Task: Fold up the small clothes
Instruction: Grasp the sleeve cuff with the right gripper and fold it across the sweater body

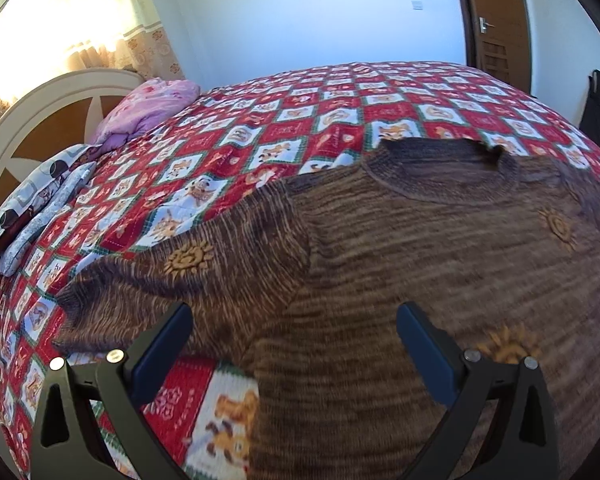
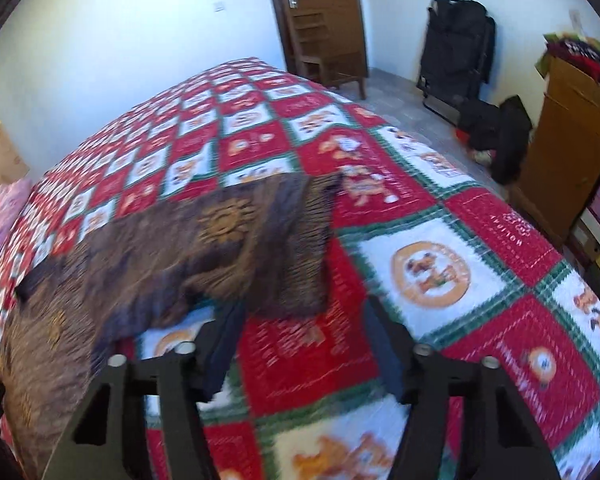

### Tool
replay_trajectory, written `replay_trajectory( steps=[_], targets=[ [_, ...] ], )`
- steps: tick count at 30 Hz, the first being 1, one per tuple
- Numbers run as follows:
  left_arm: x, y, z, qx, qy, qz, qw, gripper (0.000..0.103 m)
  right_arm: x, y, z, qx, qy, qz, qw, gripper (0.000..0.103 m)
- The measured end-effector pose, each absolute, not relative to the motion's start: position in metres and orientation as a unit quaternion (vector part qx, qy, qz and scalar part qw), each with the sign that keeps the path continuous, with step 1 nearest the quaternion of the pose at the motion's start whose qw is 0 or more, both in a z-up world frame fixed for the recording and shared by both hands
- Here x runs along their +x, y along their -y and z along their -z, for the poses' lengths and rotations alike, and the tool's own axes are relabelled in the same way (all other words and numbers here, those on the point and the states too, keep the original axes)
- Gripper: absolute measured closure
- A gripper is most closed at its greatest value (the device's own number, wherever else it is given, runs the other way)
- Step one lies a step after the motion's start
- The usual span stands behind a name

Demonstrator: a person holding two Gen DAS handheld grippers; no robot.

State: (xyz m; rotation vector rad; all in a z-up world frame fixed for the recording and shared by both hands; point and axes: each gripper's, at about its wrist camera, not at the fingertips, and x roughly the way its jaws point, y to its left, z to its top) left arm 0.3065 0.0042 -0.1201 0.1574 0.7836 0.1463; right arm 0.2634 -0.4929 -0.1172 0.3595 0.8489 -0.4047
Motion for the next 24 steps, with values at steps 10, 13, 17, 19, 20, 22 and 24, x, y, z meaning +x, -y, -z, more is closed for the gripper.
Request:
replay_trajectory(
  steps=[10,13,17,19,20,22,24],
  targets=[
    [0.322,-0.008,0.132,0.064,-0.392,-0.079,0.914,0.0,0.295,0.499,0.131,0.134,-0.429,0.201,0.87,0.059],
    [0.325,-0.008,0.136,0.062,-0.398,-0.077,0.912,0.0,0.302,0.498,0.136,0.121,-0.438,0.206,0.866,0.062],
    [0.327,-0.01,0.139,0.054,-0.406,-0.073,0.91,0.0,0.307,0.494,0.136,0.101,-0.441,0.206,0.868,0.075],
    [0.329,-0.009,0.141,0.051,-0.412,-0.067,0.907,0.0,0.308,0.491,0.134,0.087,-0.437,0.205,0.871,0.087],
    [0.33,-0.009,0.142,0.049,-0.413,-0.066,0.907,0.0,0.307,0.491,0.132,0.083,-0.435,0.205,0.873,0.09],
    [0.33,-0.01,0.143,0.045,-0.414,-0.061,0.907,0.0,0.306,0.493,0.128,0.091,-0.429,0.193,0.878,0.097],
    [0.331,-0.011,0.144,0.039,-0.419,-0.053,0.906,0.0,0.307,0.492,0.123,0.091,-0.421,0.192,0.882,0.097]
  ],
)
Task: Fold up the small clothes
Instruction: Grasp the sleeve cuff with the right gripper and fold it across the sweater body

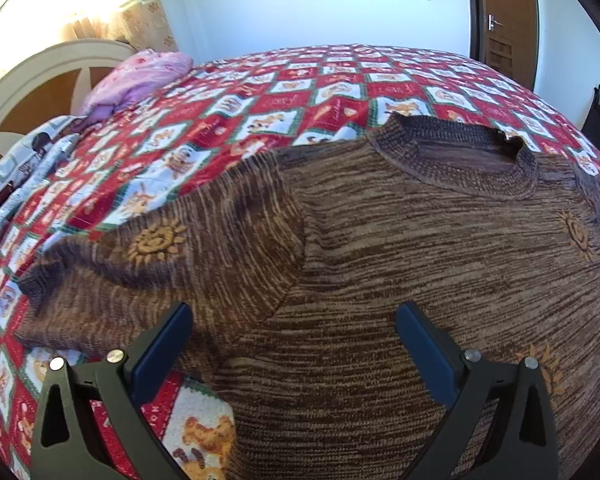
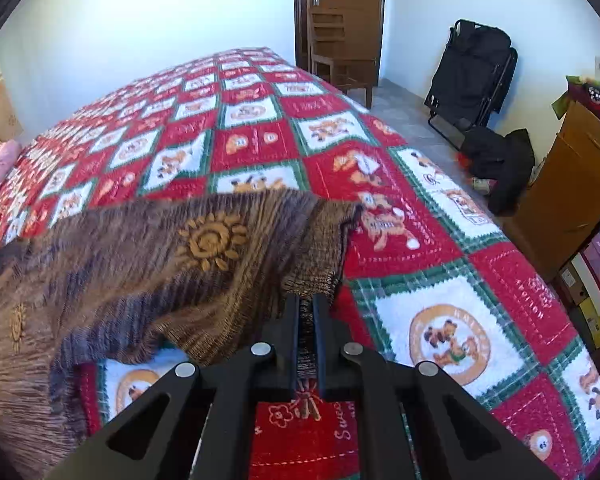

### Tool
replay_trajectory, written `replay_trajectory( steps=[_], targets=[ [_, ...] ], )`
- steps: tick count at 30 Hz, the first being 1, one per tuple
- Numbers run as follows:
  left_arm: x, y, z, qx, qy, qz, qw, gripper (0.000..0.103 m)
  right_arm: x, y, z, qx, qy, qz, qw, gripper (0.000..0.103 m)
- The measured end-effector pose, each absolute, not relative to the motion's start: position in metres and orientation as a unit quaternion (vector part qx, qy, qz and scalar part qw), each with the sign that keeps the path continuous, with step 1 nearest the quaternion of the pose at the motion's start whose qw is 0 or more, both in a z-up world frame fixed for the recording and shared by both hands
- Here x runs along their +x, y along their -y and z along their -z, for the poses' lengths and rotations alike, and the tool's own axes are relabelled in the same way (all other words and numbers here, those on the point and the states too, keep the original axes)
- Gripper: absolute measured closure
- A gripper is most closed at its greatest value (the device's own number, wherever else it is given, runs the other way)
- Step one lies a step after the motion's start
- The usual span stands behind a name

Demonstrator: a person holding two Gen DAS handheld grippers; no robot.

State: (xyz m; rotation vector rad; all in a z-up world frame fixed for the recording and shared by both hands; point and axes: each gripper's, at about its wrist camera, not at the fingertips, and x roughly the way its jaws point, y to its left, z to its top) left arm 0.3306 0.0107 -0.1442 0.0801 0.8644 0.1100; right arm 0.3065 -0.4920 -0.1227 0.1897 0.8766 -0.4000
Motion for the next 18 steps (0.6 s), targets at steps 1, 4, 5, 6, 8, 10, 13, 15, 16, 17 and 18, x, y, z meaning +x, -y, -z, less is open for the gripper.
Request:
replay_trajectory(
  steps=[1,4,5,6,8,10,13,15,16,17,18],
  targets=[
    [0.331,-0.012,0.145,0.033,-0.421,-0.05,0.905,0.0,0.307,0.49,0.12,0.09,-0.418,0.191,0.884,0.097],
    [0.331,-0.014,0.146,0.022,-0.424,-0.044,0.905,0.0,0.311,0.484,0.112,0.086,-0.41,0.186,0.889,0.098],
    [0.331,-0.015,0.146,0.021,-0.424,-0.043,0.904,0.0,0.313,0.482,0.109,0.086,-0.407,0.183,0.891,0.098],
    [0.331,-0.014,0.146,0.021,-0.424,-0.042,0.905,0.0,0.315,0.478,0.104,0.086,-0.403,0.179,0.893,0.098],
    [0.33,-0.014,0.146,0.021,-0.423,-0.042,0.905,0.0,0.319,0.472,0.098,0.081,-0.397,0.174,0.898,0.098],
    [0.33,-0.013,0.146,0.021,-0.422,-0.042,0.905,0.0,0.322,0.465,0.09,0.08,-0.391,0.166,0.902,0.098],
    [0.33,-0.013,0.148,0.019,-0.426,-0.039,0.904,0.0,0.325,0.451,0.076,0.073,-0.378,0.154,0.91,0.099],
    [0.331,-0.014,0.148,0.015,-0.428,-0.036,0.903,0.0,0.331,0.434,0.065,0.058,-0.369,0.14,0.917,0.099],
    [0.331,-0.014,0.148,0.014,-0.429,-0.035,0.903,0.0,0.333,0.426,0.061,0.053,-0.367,0.132,0.919,0.099],
    [0.332,-0.015,0.149,0.013,-0.429,-0.034,0.903,0.0,0.336,0.417,0.057,0.048,-0.364,0.122,0.922,0.099],
    [0.332,-0.015,0.149,0.012,-0.429,-0.033,0.902,0.0,0.339,0.406,0.052,0.041,-0.361,0.111,0.925,0.099]
  ],
)
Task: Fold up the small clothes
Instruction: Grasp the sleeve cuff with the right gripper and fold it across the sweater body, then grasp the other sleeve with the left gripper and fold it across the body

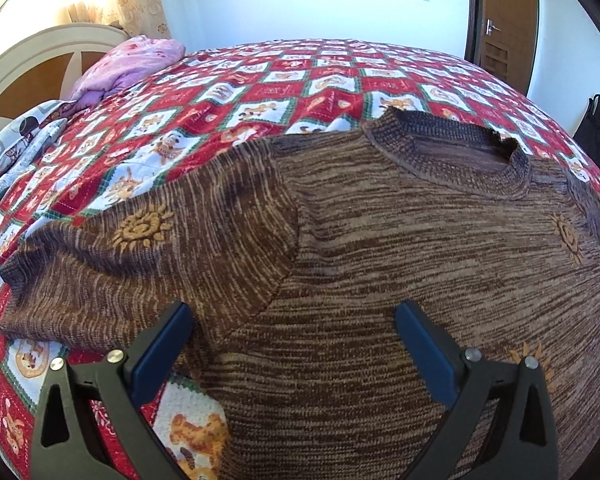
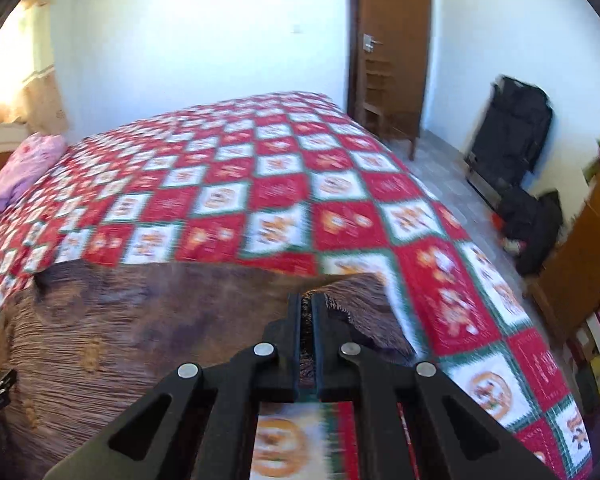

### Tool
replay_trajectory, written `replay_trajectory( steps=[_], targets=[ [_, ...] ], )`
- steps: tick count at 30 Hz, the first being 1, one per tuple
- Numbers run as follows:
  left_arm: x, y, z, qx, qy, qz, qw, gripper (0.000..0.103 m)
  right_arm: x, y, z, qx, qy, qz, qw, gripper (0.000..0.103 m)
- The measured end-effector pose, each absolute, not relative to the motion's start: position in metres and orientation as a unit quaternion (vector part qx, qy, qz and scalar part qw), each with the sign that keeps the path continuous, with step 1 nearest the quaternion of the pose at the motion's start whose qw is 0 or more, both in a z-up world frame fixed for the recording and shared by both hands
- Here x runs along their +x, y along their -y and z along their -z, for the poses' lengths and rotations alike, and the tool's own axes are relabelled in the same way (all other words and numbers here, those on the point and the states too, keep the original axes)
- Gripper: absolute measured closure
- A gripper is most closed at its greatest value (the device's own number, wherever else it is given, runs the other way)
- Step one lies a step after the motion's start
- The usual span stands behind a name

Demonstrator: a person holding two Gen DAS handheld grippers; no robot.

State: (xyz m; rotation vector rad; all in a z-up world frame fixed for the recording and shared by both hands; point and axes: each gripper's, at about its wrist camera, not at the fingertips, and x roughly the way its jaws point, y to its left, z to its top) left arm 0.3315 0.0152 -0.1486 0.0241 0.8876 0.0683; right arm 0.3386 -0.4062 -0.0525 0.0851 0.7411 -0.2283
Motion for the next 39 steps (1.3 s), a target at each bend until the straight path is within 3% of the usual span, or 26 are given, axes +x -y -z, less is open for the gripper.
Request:
replay_trajectory(
  steps=[8,17,18,21,28,39],
  targets=[
    [0.331,-0.018,0.149,-0.001,-0.43,-0.021,0.902,0.0,0.355,0.288,0.043,-0.038,-0.351,-0.005,0.936,0.099],
    [0.324,-0.016,0.143,-0.009,-0.425,0.023,0.905,0.0,0.341,0.208,0.106,-0.036,-0.404,-0.153,0.901,0.098],
    [0.322,-0.015,0.142,-0.009,-0.427,0.027,0.904,0.0,0.335,0.208,0.11,-0.035,-0.406,-0.159,0.899,0.092],
    [0.313,-0.003,0.134,-0.004,-0.431,0.052,0.901,0.0,0.312,0.226,0.115,-0.027,-0.404,-0.17,0.898,0.028],
    [0.308,0.065,0.097,0.023,-0.411,0.122,0.903,0.0,0.278,0.308,0.111,0.02,-0.366,-0.086,0.926,0.026],
    [0.335,0.183,0.1,0.086,-0.417,0.18,0.887,0.018,0.262,0.366,0.132,0.097,-0.338,-0.01,0.936,0.026]
  ],
)
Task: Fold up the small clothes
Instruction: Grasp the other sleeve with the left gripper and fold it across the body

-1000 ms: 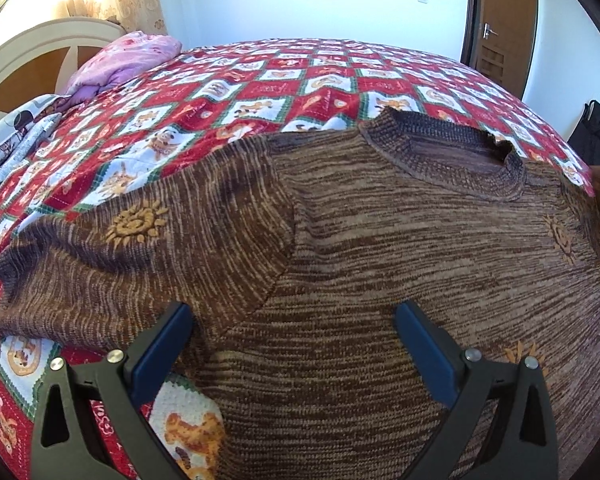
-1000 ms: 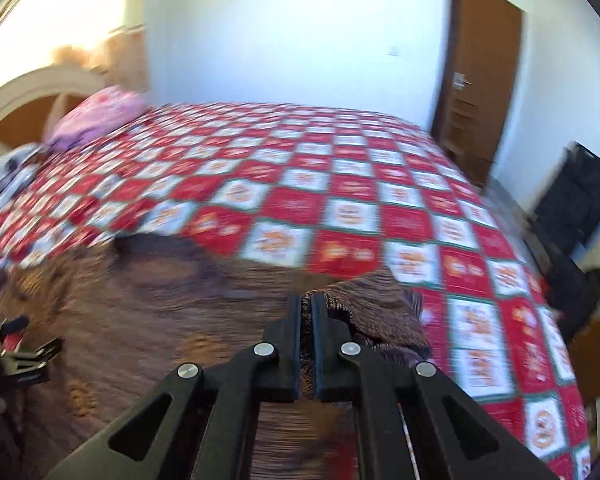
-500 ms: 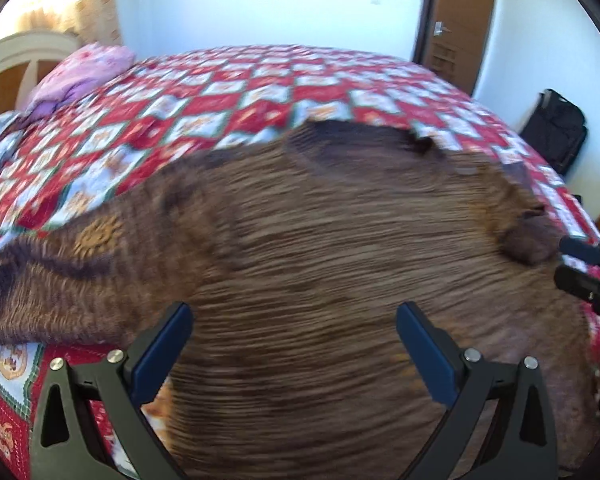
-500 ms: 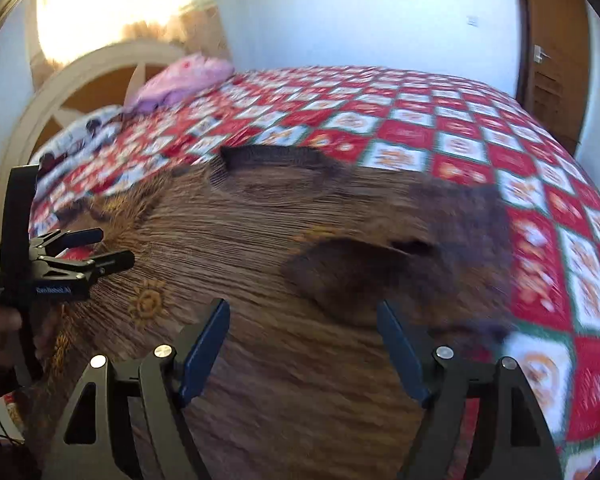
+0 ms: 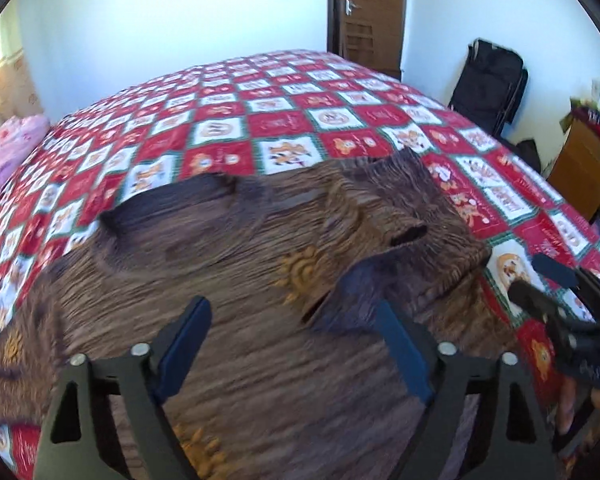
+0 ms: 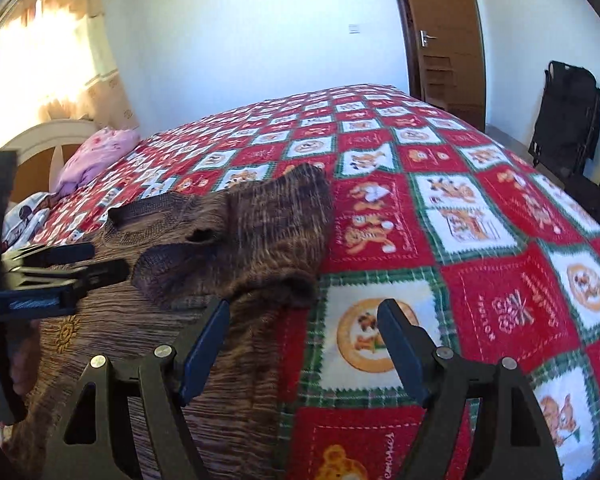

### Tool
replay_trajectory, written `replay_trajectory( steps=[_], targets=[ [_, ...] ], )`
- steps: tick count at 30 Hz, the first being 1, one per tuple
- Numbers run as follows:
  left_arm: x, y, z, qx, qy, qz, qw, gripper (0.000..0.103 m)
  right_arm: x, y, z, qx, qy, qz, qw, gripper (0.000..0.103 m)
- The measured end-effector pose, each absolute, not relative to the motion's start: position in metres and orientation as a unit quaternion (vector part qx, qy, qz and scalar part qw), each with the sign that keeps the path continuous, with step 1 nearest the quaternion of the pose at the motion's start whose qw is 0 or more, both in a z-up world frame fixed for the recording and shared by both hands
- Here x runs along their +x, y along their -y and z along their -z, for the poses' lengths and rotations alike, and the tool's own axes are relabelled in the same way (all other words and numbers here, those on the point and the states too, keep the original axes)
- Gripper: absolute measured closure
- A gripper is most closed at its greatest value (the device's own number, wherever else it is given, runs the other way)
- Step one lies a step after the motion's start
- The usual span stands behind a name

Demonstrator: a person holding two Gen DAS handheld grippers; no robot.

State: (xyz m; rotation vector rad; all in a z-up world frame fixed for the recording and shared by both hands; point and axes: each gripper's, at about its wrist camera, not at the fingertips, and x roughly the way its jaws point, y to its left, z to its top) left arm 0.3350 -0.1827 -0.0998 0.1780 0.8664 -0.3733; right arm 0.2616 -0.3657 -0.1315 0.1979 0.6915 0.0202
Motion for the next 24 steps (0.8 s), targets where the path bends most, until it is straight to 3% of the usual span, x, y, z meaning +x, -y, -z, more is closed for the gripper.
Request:
replay_trajectory(
  steps=[5,7,8,9,10,18,24],
  targets=[
    [0.364,0.208,0.123,0.086,-0.449,0.171,0.873,0.023,0.259,0.374,0.137,0.116,-0.339,-0.01,0.934,0.026],
    [0.373,0.212,0.134,0.08,-0.465,0.173,0.864,0.055,0.261,0.375,0.14,0.117,-0.344,-0.013,0.932,0.026],
    [0.372,0.213,0.132,0.067,-0.462,0.179,0.866,0.06,0.262,0.374,0.141,0.116,-0.346,-0.014,0.931,0.026],
    [0.372,0.209,0.129,0.046,-0.46,0.182,0.868,0.086,0.262,0.373,0.141,0.115,-0.347,-0.014,0.931,0.026],
    [0.372,0.206,0.125,0.028,-0.465,0.196,0.863,0.092,0.262,0.373,0.142,0.114,-0.348,-0.015,0.93,0.026],
    [0.359,0.154,0.093,-0.032,-0.433,0.2,0.878,0.094,0.264,0.374,0.146,0.117,-0.355,-0.013,0.927,0.026],
    [0.36,0.119,0.104,-0.051,-0.439,0.181,0.878,0.094,0.265,0.373,0.148,0.118,-0.36,-0.015,0.925,0.026]
  ],
)
